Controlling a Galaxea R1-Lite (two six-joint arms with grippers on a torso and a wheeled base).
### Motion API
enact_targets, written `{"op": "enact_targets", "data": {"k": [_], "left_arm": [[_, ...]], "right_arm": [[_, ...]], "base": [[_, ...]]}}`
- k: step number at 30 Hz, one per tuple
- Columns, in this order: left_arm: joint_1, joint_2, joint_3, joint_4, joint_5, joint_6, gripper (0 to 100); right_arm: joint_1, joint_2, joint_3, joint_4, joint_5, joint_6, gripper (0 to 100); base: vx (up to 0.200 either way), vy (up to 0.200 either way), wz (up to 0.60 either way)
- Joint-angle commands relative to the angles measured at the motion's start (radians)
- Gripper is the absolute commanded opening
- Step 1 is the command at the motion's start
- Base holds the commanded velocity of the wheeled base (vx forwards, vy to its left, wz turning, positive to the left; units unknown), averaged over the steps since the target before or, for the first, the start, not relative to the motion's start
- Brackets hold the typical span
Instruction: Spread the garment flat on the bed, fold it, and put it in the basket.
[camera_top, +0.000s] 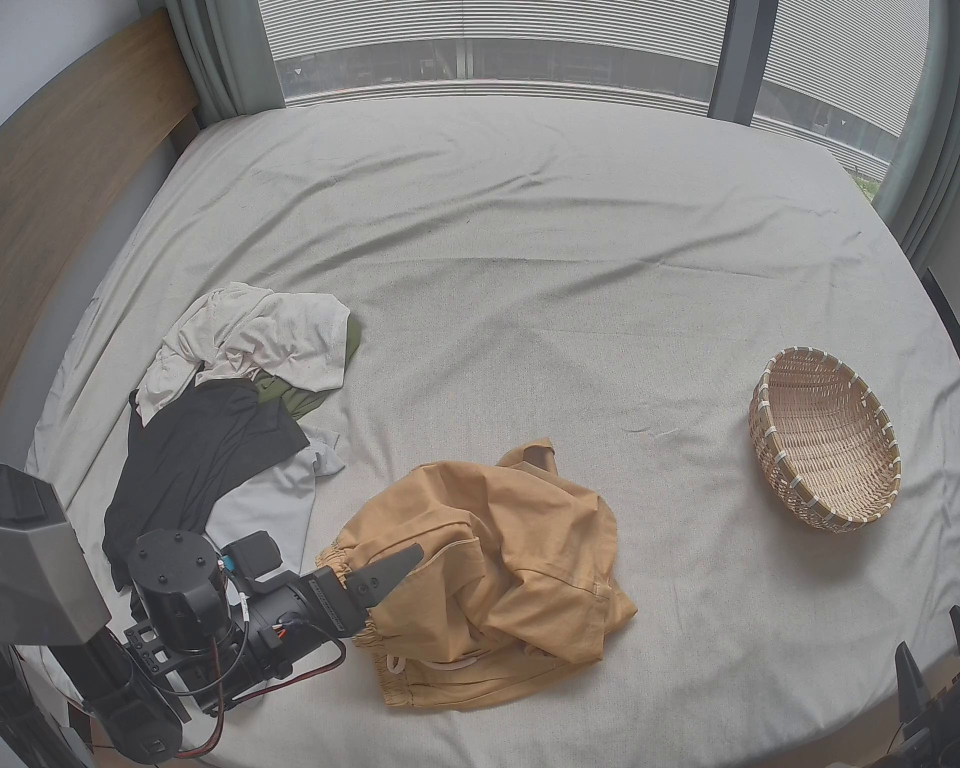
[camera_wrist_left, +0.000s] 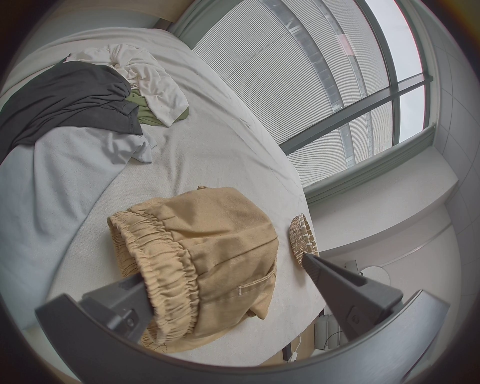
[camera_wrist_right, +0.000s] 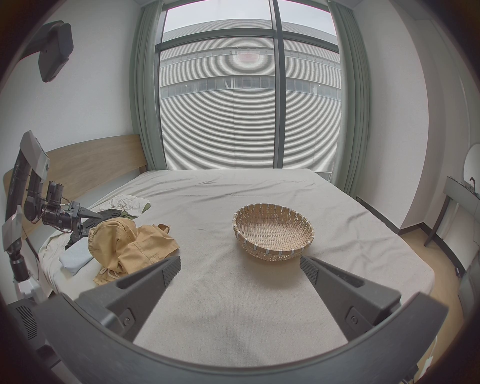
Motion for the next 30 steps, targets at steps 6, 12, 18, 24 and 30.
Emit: {"op": "enact_targets", "data": {"k": [6, 12, 18, 24, 30], "left_arm": [[0.006, -0.013, -0.003, -0.001, -0.003, 0.002, 0], [0.009, -0.027, -0.007, -0.001, -0.001, 0.005, 0], [0.014, -0.067, -0.056, 0.000, 0.000, 0.018, 0], [0.012, -0.100, -0.087, 0.002, -0.024, 0.066, 0], [0.055, -0.103, -0.126, 0.000, -0.049, 0.114, 0]], "right_arm": [[0.000, -0.013, 0.018, -0.001, 0.000, 0.000, 100], [0.000, -0.013, 0.018, -0.001, 0.000, 0.000, 100], [0.000, -0.015, 0.018, -0.001, 0.000, 0.000, 100], [0.000, -0.015, 0.018, -0.001, 0.002, 0.001, 100], [0.000, -0.013, 0.018, 0.000, 0.003, -0.005, 100]], "base": [[0.000, 0.000, 0.00], [0.000, 0.000, 0.00], [0.000, 0.000, 0.00], [0.000, 0.000, 0.00], [0.000, 0.000, 0.00]]}}
